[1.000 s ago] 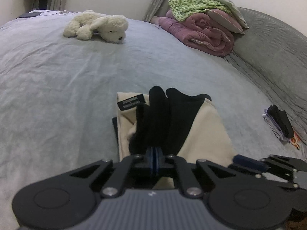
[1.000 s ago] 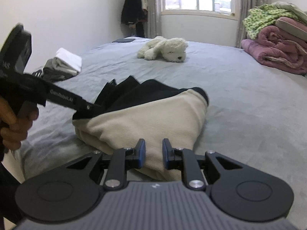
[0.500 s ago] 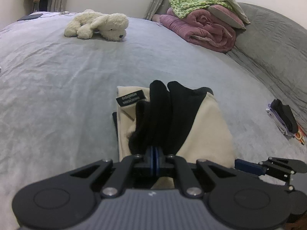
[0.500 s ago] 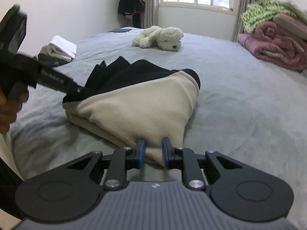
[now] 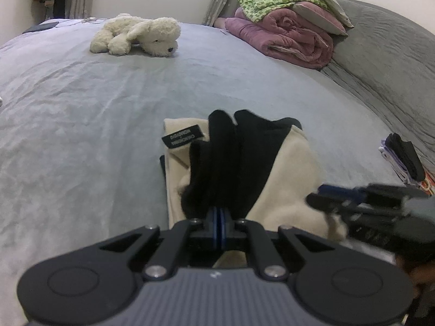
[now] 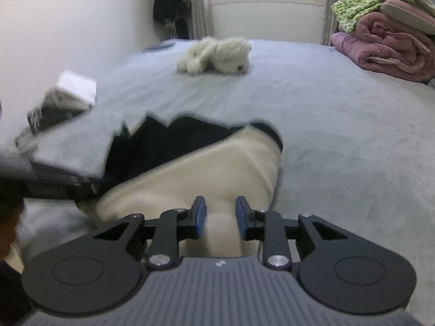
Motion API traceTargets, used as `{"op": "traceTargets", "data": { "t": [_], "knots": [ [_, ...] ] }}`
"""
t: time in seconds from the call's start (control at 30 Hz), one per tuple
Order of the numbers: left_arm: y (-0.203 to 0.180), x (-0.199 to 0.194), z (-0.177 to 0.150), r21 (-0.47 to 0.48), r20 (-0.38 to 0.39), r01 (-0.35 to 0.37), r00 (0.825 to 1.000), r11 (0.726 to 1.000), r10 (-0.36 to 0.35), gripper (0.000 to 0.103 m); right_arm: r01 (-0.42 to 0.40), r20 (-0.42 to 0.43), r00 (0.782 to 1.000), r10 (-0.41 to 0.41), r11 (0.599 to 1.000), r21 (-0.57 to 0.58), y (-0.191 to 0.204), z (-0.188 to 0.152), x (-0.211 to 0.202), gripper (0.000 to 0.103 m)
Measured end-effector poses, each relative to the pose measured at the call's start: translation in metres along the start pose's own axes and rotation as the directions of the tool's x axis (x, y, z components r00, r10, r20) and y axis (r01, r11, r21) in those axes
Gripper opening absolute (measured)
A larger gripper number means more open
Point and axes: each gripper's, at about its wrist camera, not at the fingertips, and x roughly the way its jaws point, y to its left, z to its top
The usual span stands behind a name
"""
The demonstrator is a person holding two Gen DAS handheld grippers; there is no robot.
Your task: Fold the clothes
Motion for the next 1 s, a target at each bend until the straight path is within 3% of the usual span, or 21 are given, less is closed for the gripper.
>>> {"op": "traceTargets", "data": {
  "t": [0.27, 0.37, 0.5, 0.7, 0.77, 0.9, 1.0],
  "knots": [
    [0.002, 0.001, 0.001, -0.004, -0.004, 0.005, 1.0, 1.0, -0.005, 0.005, -0.03, 0.0, 1.0, 0.03, 0.999, 0.037, -0.01, 0.008, -0.007, 0.026],
    [0.002, 0.0, 0.0, -0.003, -0.005, 0.005, 1.0, 1.0, -0.005, 0.005, -0.042, 0.005, 0.999, 0.041, 0.999, 0.035, -0.005, 0.013, -0.01, 0.036],
    [0.004, 0.0, 0.001, -0.013, -0.007, 0.012, 1.0, 1.0, -0.012, 0.005, -0.077, 0.011, 0.997, 0.077, 0.997, 0.03, 0.002, 0.016, -0.011, 0.035],
    [0.004, 0.0, 0.001, -0.016, -0.007, 0.012, 1.0, 1.0, -0.012, 0.005, -0.051, 0.0, 0.999, 0.051, 0.999, 0.0, 0.011, 0.02, -0.007, 0.033],
    [0.004, 0.0, 0.002, -0.022, -0.008, 0.013, 1.0, 1.0, -0.013, 0.005, -0.052, 0.003, 0.999, 0.052, 0.999, -0.013, 0.015, 0.021, -0.007, 0.037],
    [0.006, 0.0, 0.002, -0.033, -0.007, 0.019, 1.0, 0.999, -0.019, 0.005, -0.1, 0.014, 0.995, 0.101, 0.993, -0.062, 0.039, 0.022, -0.007, 0.035],
    [0.007, 0.0, 0.002, -0.031, -0.007, 0.021, 1.0, 0.999, -0.022, 0.005, -0.077, -0.015, 0.997, 0.076, 0.99, -0.117, 0.054, 0.012, 0.005, 0.037]
  ]
}}
